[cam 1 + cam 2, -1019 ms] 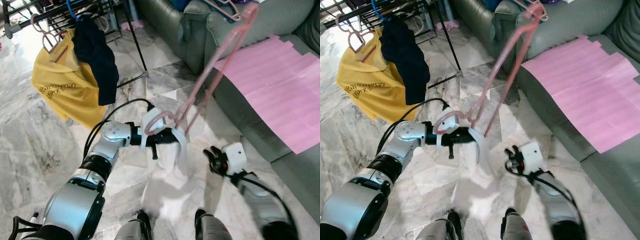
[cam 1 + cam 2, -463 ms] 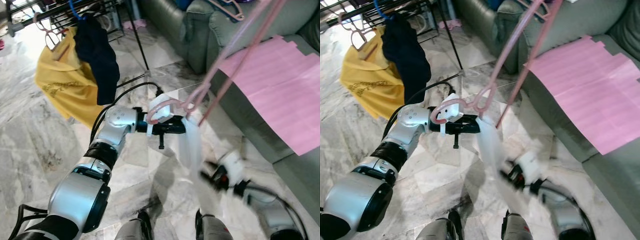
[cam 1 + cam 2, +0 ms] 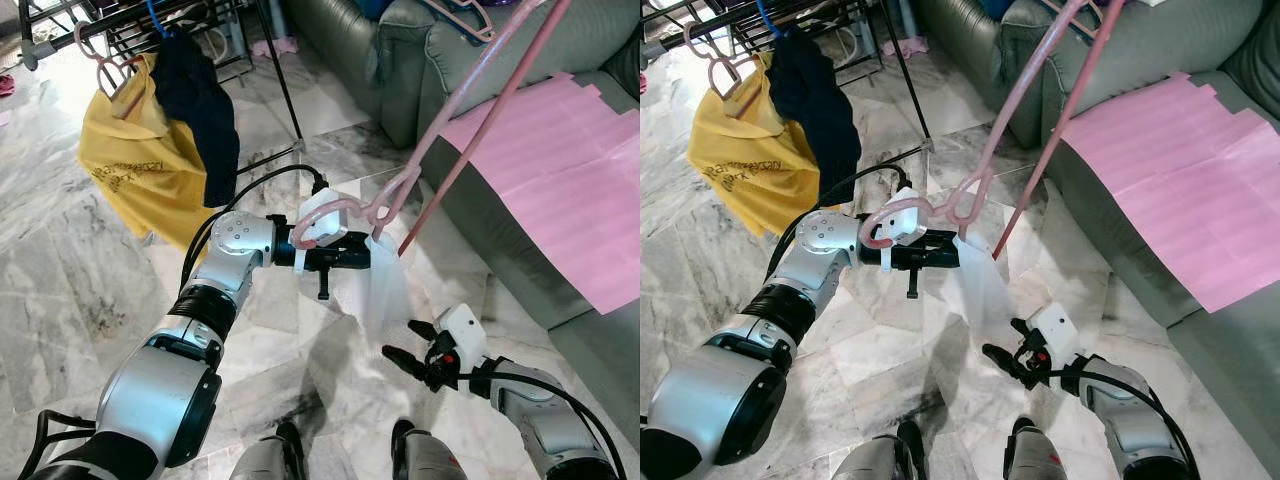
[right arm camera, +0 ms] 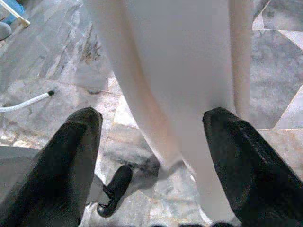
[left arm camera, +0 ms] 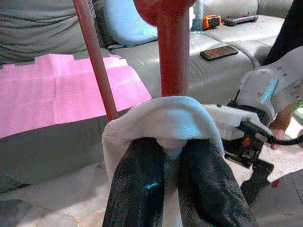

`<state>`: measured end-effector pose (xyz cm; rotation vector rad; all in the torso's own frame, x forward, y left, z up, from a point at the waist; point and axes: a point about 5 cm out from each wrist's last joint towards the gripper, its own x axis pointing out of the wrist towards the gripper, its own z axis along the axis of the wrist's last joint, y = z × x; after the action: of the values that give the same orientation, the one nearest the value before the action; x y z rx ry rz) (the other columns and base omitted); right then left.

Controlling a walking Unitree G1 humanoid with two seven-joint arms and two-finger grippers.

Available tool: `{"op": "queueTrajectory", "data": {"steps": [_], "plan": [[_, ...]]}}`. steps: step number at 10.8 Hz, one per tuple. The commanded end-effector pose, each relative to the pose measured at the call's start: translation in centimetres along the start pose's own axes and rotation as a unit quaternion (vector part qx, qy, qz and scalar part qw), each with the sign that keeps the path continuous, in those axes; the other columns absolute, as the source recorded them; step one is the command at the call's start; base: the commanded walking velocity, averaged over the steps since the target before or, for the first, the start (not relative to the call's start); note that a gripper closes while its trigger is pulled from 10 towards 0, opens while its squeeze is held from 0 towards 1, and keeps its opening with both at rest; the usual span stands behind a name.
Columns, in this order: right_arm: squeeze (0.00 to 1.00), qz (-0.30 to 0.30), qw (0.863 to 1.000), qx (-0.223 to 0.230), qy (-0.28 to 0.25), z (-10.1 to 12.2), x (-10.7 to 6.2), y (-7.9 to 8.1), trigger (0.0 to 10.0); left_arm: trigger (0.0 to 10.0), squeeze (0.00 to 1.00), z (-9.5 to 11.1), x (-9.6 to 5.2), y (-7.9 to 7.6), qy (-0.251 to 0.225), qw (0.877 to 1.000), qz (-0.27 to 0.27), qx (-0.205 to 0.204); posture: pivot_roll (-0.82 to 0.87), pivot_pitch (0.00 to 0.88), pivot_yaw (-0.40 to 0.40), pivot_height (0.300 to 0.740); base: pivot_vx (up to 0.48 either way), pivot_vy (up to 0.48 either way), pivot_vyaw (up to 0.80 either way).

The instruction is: Hang hanger

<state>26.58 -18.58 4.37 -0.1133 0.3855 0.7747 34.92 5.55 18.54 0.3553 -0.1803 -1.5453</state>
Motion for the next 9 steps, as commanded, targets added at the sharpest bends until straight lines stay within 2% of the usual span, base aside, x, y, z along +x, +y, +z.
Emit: {"op": "queueTrajectory", "data": {"steps": [1, 3, 5, 6, 7, 8, 9], "plan": [[1.0, 0.016, 1.0, -0.002, 0.013, -0.5, 0.7, 1.0, 10.0, 10.0, 0.0, 0.3, -0.2, 0.0, -0.014, 1.0, 0.003, 0.007, -0.18, 0.259, 0.16, 0.74, 0.0, 0.0, 0.0], [1.0, -0.033, 0.998, -0.039, 0.033, -0.6, 1.5, 0.1, 10.0, 10.0, 0.0, 1.3, 0.2, 0.0, -0.032, 0.999, -0.019, 0.012, -0.18, 0.265, 0.167, 0.74, 0.0, 0.0, 0.0], [0.99, -0.074, 0.995, -0.058, 0.039, -0.4, 2.2, -0.8, 10.0, 10.0, 0.0, 2.0, 0.6, -0.3, -0.048, 0.998, -0.045, 0.015, -0.18, 0.266, 0.168, 0.74, 0.0, 0.0, 0.0], [0.45, -0.098, 0.992, -0.068, 0.036, -0.1, 2.6, -1.4, 10.0, 10.0, 0.0, 2.2, 0.6, -0.5, -0.052, 0.997, -0.053, 0.016, -0.18, 0.266, 0.168, 0.74, 0.0, 0.0, 0.0], [0.38, -0.098, 0.992, -0.072, 0.03, 0.1, 2.9, -1.4, 10.0, 10.0, 0.0, 2.6, 0.6, -0.5, -0.063, 0.997, -0.052, 0.012, -0.17, 0.265, 0.167, 0.74, 0.0, 0.0, 0.0], [0.19, -0.094, 0.993, -0.064, 0.024, 0.1, 3.2, -1.2, 0.0, 10.0, 0.0, 3.1, 0.8, -0.4, -0.079, 0.996, -0.05, 0.009, -0.17, 0.265, 0.162, 0.74, 0.0, 0.0, 0.0], [0.0, -0.097, 0.993, -0.056, 0.02, -0.1, 3.5, -1.1, 0.0, 10.0, 0.0, 3.7, 1.0, -0.4, -0.093, 0.994, -0.048, 0.007, -0.17, 0.264, 0.16, 0.74, 0.0, 0.0, 0.0]]}}
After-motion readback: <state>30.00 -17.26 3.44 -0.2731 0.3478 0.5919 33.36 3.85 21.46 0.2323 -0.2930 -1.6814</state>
